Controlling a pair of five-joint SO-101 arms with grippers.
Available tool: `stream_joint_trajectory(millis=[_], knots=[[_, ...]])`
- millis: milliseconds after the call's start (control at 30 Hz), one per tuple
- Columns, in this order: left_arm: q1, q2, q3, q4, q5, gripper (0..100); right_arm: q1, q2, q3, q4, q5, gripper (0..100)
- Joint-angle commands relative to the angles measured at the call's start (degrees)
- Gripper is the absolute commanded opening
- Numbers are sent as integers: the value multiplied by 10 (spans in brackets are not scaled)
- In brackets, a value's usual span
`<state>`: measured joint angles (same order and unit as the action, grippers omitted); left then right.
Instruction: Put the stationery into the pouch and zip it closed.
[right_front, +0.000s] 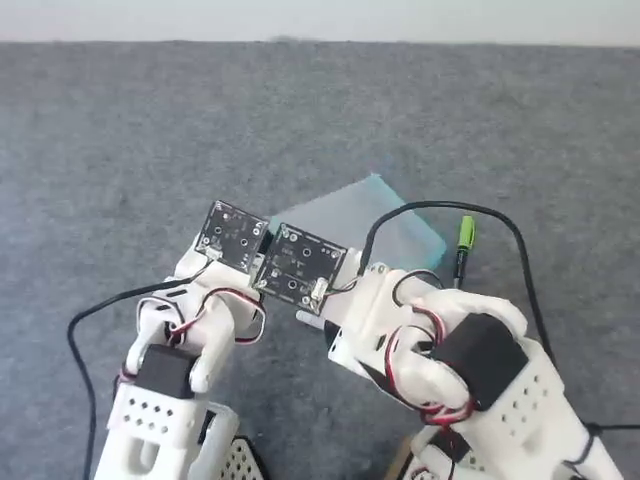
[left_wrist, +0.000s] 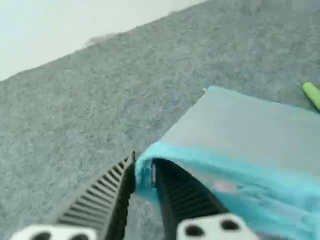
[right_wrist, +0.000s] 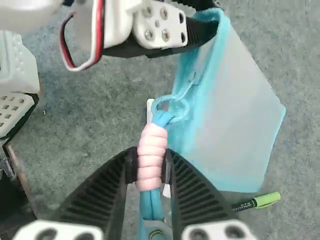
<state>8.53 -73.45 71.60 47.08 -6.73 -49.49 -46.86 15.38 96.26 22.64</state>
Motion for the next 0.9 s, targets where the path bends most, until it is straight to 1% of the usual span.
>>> stream_joint_trajectory(millis=[0,100,167,267,367,567,733,867], knots=[[-21,13,-5,-22,32,11,-4,-24,6,-22,13,6],[-67,12,-7,-23,57,11,34,-23,21,-43,14,6],[-100,10,-7,-24,73,11,58,-23,29,-51,27,6],[-131,13,-5,-35,96,11,75,-23,42,-64,37,6],[-139,13,-2,-36,98,11,84,-23,54,-73,38,6],[-146,13,4,-39,112,11,131,-23,55,-74,38,6],[-167,13,4,-40,123,11,132,-23,55,-74,38,6],[-170,13,4,-40,132,11,131,-23,55,-74,37,6]])
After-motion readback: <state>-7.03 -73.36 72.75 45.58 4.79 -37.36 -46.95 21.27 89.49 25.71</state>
